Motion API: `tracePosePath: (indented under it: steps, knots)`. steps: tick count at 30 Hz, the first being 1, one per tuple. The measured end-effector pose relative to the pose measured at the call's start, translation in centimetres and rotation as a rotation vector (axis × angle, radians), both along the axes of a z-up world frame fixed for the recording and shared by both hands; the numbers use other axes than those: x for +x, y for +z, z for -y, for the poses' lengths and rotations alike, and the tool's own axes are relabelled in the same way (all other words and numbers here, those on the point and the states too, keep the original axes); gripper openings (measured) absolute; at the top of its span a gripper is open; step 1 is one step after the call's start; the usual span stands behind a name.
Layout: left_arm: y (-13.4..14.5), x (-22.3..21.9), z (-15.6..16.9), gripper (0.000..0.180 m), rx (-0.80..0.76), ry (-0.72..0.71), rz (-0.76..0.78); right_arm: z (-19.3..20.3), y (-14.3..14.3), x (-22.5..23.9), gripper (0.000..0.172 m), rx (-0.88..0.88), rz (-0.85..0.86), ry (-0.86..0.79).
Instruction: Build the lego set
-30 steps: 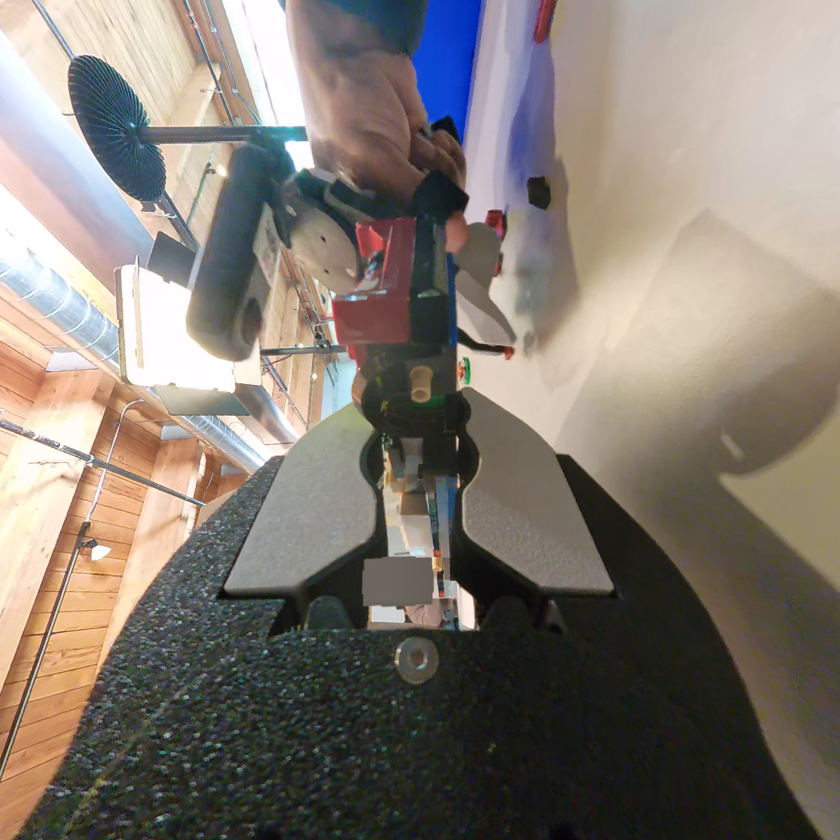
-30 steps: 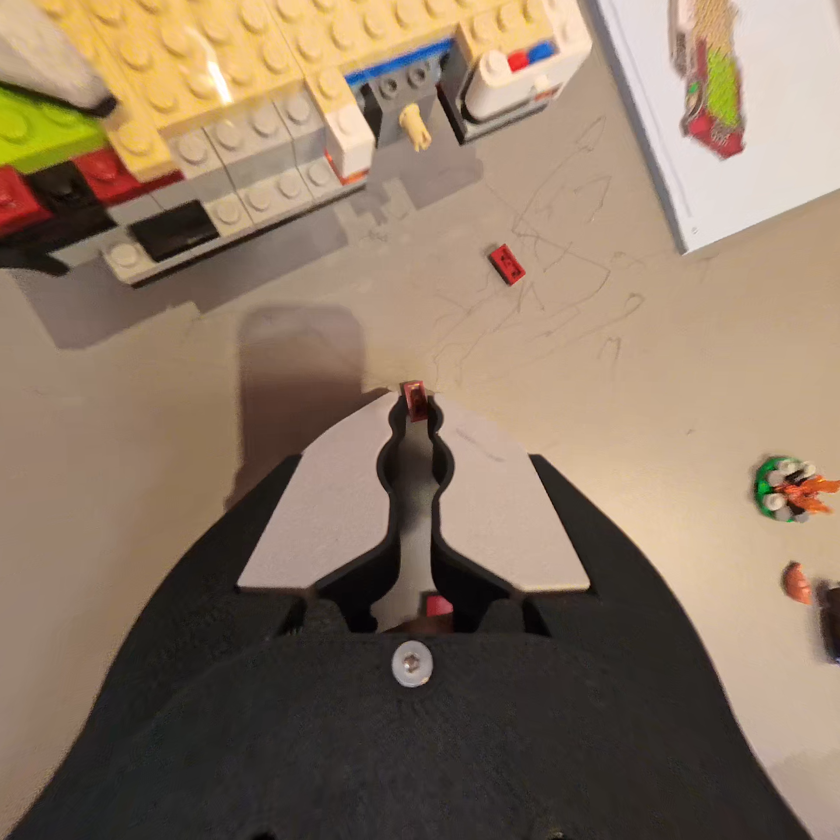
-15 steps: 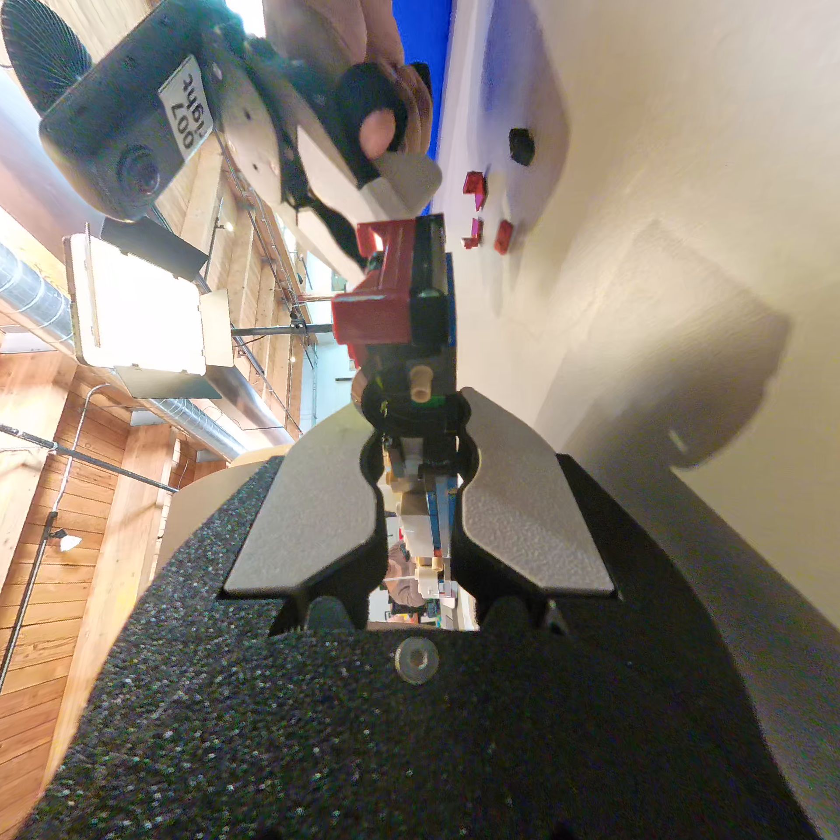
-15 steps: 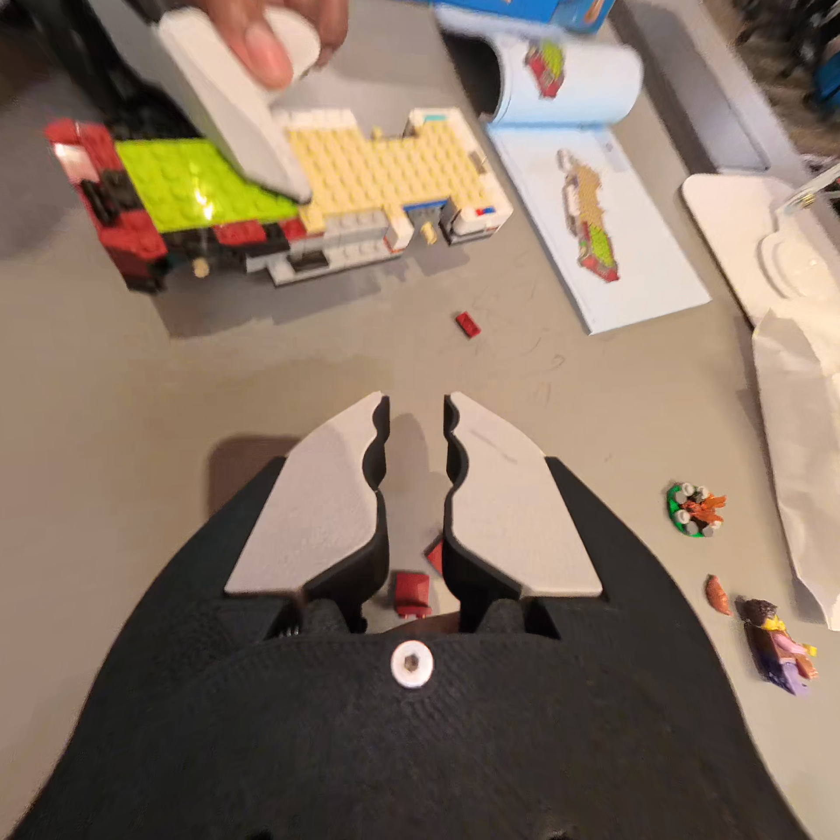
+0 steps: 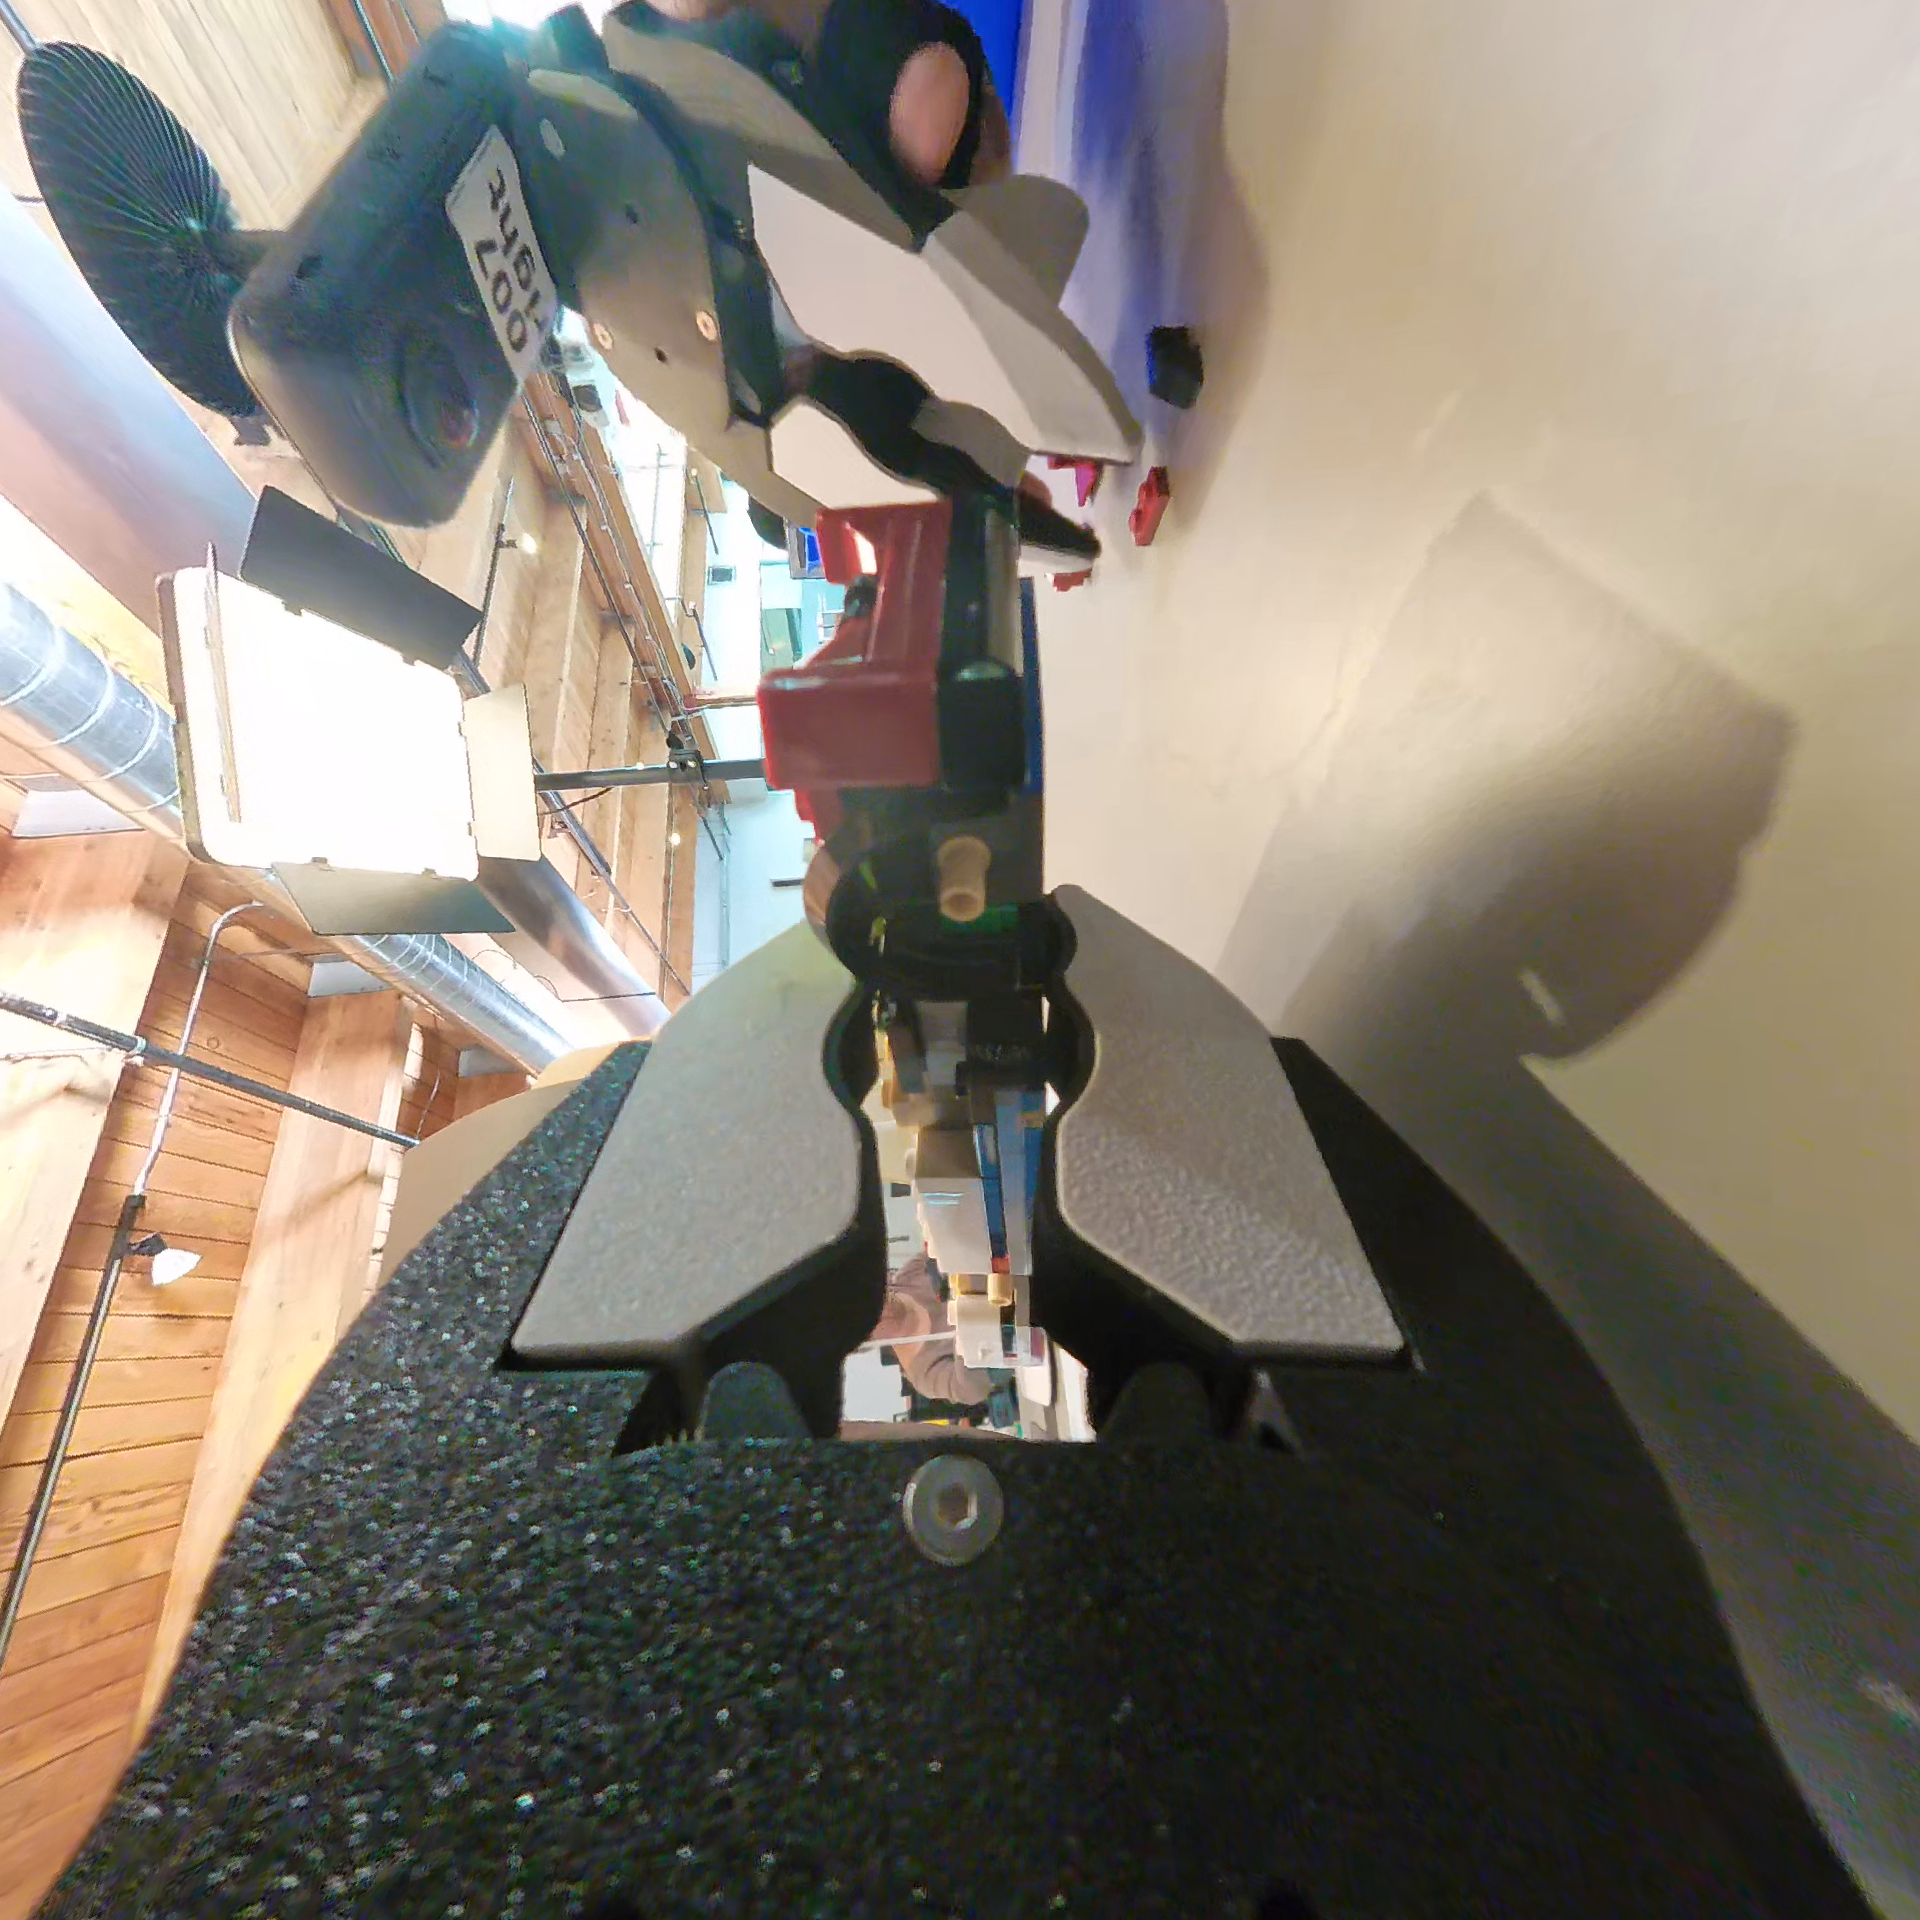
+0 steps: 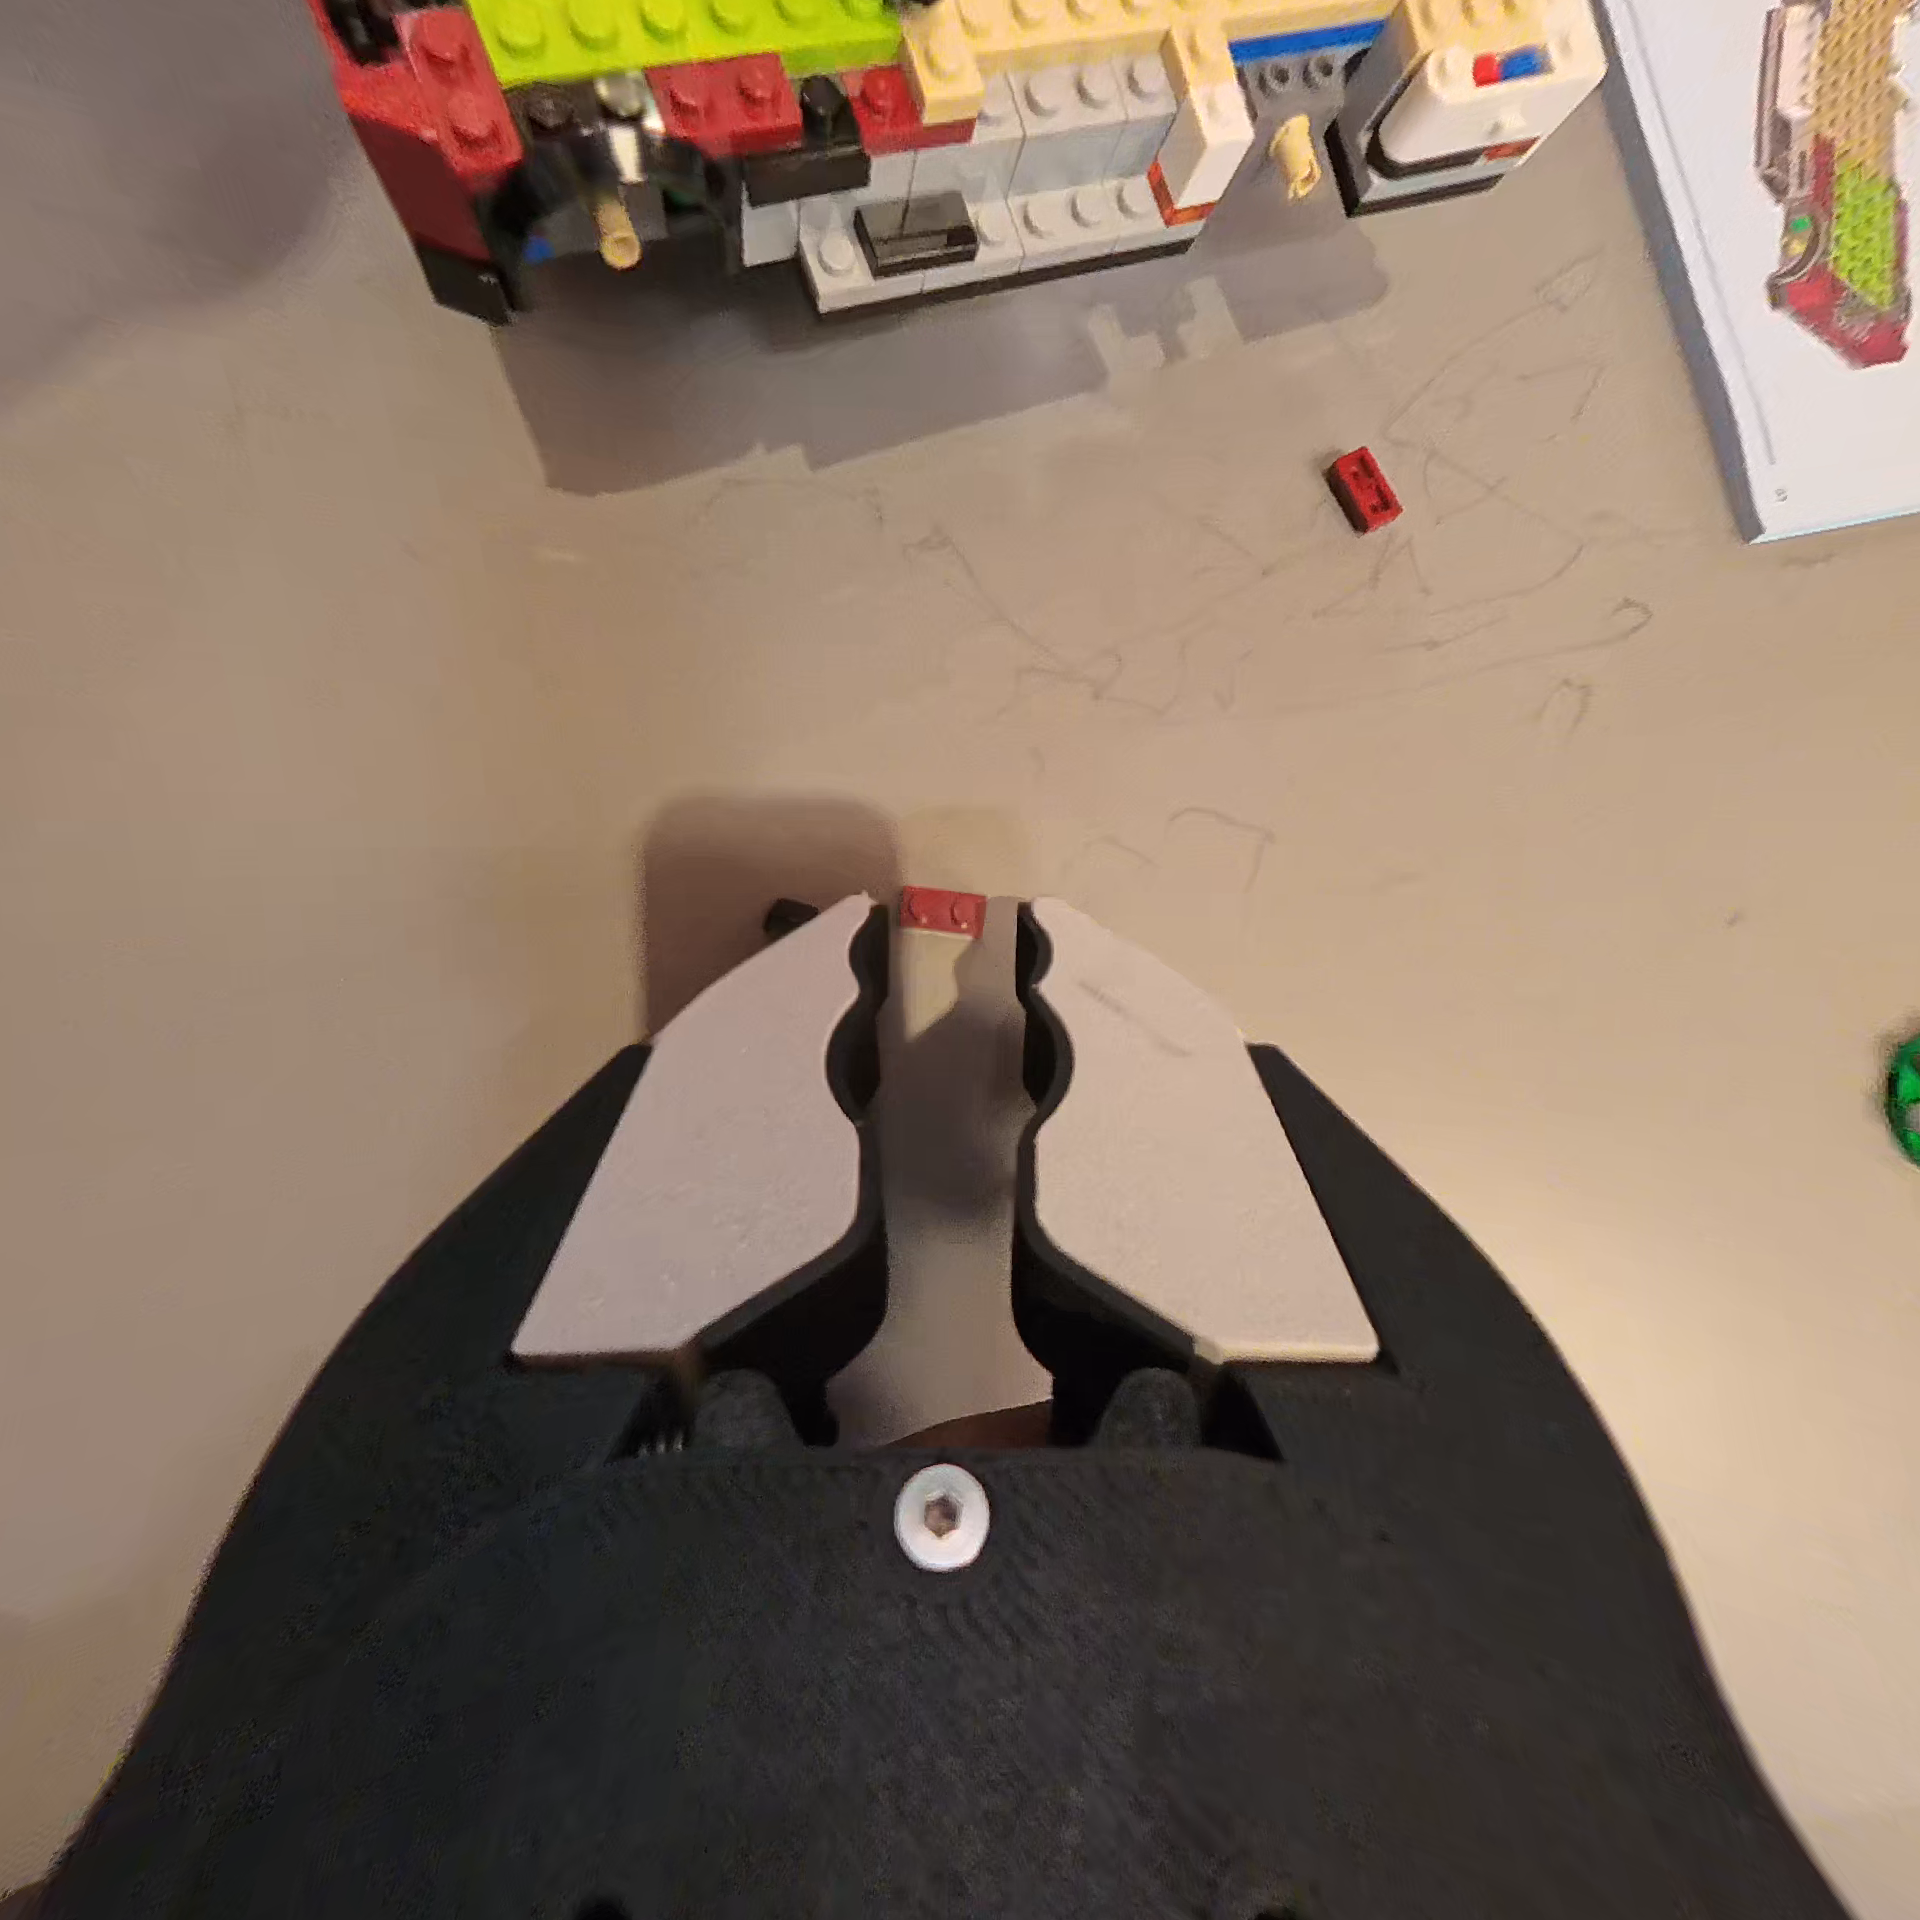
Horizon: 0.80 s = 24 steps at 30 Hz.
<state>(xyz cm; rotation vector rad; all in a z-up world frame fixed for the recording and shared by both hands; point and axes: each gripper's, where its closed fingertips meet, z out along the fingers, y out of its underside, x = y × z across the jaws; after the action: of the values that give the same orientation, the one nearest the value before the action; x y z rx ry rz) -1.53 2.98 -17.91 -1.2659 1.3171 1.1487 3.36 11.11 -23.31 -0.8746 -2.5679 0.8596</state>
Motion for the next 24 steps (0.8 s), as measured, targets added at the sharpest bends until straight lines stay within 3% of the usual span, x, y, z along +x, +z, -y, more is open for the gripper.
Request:
tracePosePath:
  steps: [9, 12, 18, 24]
  knots:
    - [0.4, 0.6, 0.0, 0.028, 0.042, -0.017, -0.047, 0.4, -0.5, -0.1, 0.015, 0.004, 0.03, -0.006]
    - [0.7, 0.6, 0.0, 0.028, 0.061, -0.024, -0.033, 2.2, 1.8, -0.6, 0.015, -0.074, -0.067, 0.059]
    - [1.9, 1.2, 0.0, 0.028, 0.132, -0.051, -0.021, 7.3, 9.4, -2.0, 0.015, -0.279, -0.237, 0.226]
    - [3.6, 1.3, 0.3, 0.028, 0.223, -0.048, -0.02, 8.9, 9.8, -3.2, 0.015, -0.236, -0.175, 0.297]
